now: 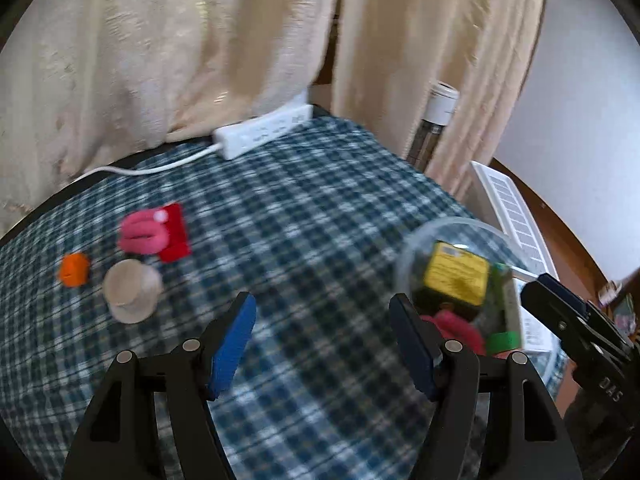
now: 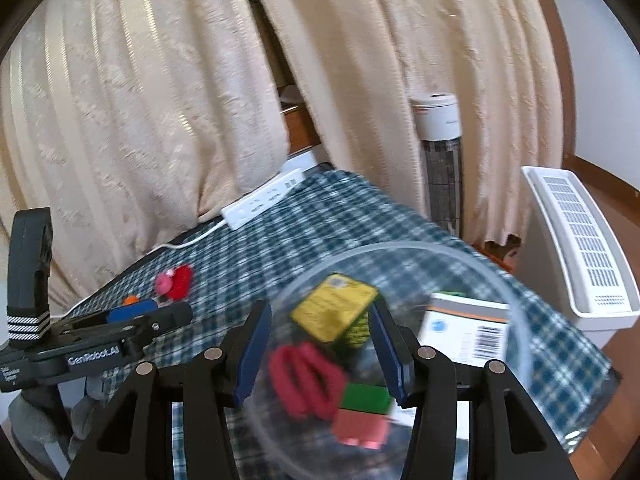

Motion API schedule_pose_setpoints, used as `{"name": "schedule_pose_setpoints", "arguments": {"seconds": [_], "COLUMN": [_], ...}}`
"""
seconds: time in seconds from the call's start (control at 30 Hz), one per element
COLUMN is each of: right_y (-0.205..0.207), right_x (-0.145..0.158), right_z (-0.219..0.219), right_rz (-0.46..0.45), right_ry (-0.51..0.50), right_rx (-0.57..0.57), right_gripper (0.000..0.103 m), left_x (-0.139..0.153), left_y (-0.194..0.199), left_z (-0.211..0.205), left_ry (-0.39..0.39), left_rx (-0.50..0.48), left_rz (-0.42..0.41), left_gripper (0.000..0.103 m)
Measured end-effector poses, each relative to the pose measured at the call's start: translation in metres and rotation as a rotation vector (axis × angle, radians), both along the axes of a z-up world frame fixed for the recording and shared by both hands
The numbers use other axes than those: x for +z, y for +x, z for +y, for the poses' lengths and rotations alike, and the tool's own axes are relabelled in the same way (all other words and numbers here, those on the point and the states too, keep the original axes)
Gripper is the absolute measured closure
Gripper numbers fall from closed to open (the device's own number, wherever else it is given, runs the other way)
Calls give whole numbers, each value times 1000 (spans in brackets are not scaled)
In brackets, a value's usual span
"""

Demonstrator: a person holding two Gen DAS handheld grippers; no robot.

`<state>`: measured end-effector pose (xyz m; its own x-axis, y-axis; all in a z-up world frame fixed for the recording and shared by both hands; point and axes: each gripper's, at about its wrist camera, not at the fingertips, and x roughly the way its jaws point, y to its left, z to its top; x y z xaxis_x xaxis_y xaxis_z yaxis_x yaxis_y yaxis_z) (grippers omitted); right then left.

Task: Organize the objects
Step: 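Move both grippers back from the bowl toward the white cup and curler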

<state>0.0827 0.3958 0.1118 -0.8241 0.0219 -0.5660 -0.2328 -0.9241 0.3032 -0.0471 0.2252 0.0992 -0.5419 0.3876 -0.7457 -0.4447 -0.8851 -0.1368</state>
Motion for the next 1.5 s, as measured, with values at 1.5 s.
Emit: {"name": "schedule_pose_setpoints", "arguments": {"seconds": [1.5], "right_y": [-106], "right_x": [-20], "right_z": [-133], "right_rz": [-171], "right_ry": [70], "right_rx": [245], "right_gripper": [44], "left_x": [-75], "left_y": [-103], "left_z": [-125], "left_ry": [-88], "left_rx": [224], "left_rz": [-82], "left_gripper": [47]}}
